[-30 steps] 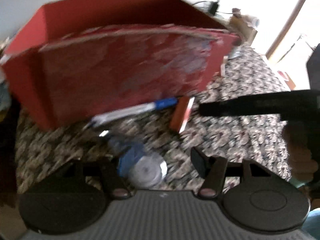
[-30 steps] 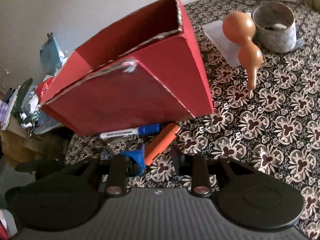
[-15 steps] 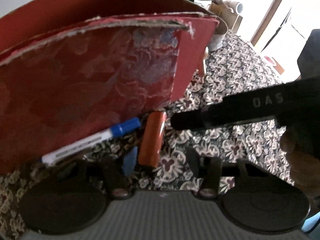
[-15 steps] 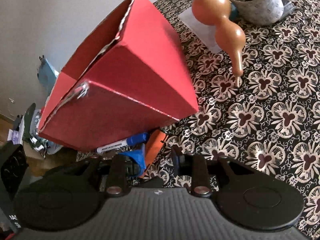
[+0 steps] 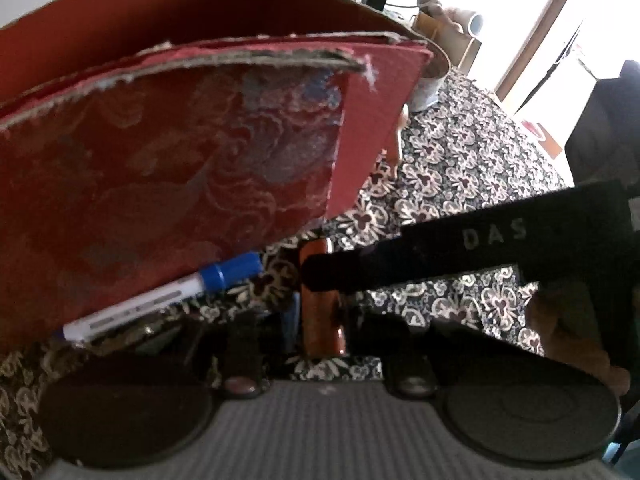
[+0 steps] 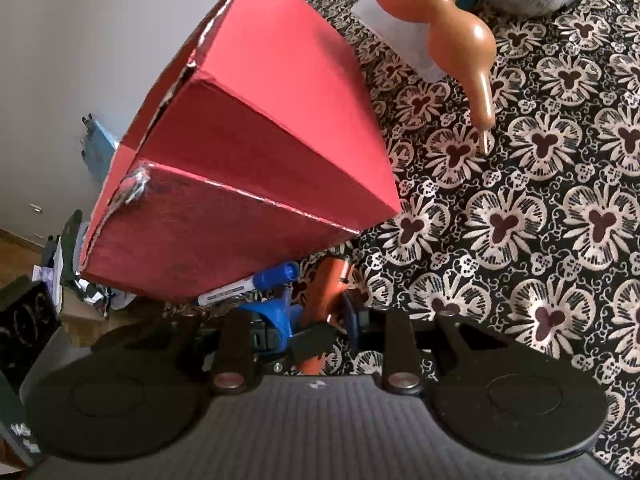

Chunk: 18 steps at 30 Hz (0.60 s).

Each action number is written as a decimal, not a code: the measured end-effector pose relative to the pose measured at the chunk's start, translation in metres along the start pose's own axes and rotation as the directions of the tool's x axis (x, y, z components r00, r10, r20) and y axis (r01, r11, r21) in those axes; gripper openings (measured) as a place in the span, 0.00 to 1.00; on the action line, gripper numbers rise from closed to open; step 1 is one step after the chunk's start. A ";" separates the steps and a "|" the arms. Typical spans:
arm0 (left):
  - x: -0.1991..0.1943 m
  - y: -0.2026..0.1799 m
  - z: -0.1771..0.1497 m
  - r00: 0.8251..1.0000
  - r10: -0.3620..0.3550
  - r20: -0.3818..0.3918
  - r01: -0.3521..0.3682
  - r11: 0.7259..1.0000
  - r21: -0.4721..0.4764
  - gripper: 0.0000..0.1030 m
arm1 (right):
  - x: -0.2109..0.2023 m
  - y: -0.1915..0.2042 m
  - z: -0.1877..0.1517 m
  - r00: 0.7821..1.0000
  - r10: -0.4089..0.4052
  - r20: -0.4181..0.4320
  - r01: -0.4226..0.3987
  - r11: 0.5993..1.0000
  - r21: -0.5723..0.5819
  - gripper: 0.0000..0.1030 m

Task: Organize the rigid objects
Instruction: 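Close the right gripper on the orange marker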

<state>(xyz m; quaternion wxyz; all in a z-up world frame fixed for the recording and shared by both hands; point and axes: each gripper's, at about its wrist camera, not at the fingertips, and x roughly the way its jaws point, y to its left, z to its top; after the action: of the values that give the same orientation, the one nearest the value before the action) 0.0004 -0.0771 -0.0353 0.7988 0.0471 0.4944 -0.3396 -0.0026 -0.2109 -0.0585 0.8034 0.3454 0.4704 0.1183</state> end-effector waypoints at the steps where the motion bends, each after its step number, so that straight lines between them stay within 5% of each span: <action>1: -0.001 0.002 -0.001 1.000 -0.007 0.001 0.007 1.000 -0.010 0.15 | 0.000 0.001 0.001 1.000 0.002 -0.001 -0.002 1.000 -0.001 0.11; 11: -0.017 0.026 -0.012 0.990 -0.140 0.021 0.142 0.978 -0.150 0.15 | -0.007 -0.009 -0.007 0.999 0.037 -0.038 -0.035 0.998 0.053 0.11; 18: -0.023 0.020 -0.019 0.987 -0.158 0.011 0.159 0.980 -0.120 0.15 | -0.012 -0.025 -0.013 0.995 0.090 -0.043 -0.083 0.984 0.156 0.08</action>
<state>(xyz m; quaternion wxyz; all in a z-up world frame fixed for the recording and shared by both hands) -0.0087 -0.0422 -0.0310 0.7710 -0.0411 0.5155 -0.3716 -0.0236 -0.2295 -0.0712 0.7565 0.4235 0.4825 0.1248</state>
